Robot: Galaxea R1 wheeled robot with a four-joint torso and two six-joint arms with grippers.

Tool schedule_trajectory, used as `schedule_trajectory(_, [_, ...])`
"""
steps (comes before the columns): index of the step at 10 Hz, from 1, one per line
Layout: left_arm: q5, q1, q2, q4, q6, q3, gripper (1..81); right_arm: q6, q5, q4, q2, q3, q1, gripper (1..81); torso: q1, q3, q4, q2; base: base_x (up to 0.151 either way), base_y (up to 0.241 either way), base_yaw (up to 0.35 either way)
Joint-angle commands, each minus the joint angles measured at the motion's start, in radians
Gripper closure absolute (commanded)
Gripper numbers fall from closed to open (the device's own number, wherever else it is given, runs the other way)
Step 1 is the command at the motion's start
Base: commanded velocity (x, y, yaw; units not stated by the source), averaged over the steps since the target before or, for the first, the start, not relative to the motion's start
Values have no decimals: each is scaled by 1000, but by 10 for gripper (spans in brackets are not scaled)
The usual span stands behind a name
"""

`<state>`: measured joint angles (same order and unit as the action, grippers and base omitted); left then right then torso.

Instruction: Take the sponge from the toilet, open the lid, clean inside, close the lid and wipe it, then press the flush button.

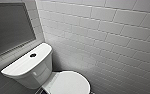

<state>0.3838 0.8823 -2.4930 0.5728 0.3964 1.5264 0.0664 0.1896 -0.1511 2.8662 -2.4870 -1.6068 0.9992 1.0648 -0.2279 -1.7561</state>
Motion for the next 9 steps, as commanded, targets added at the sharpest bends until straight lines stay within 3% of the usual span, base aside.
schedule_trajectory(1, [43,-134,40,-40,-10,-101,10,0,-71,-1,-5,15,4,811,0,-31,0,0,0,0,0])
schedule_trajectory(2, [82,-125,51,-40,-8,-120,10,0,-71,-1,-5,16,4,811,0,-36,0,0,0,0,0])
schedule_trajectory(3, [109,-124,55,-40,-8,-130,10,0,-71,-1,-5,16,6,811,0,-6,0,0,0,0,0])
schedule_trajectory(8, [115,-108,90,-30,67,-172,10,0,-71,-1,-5,16,9,811,1,-24,0,0,0,0,0])
schedule_trajectory(9, [148,-108,109,-28,71,-204,10,0,-71,-1,-3,16,9,811,1,-24,0,0,0,0,0])
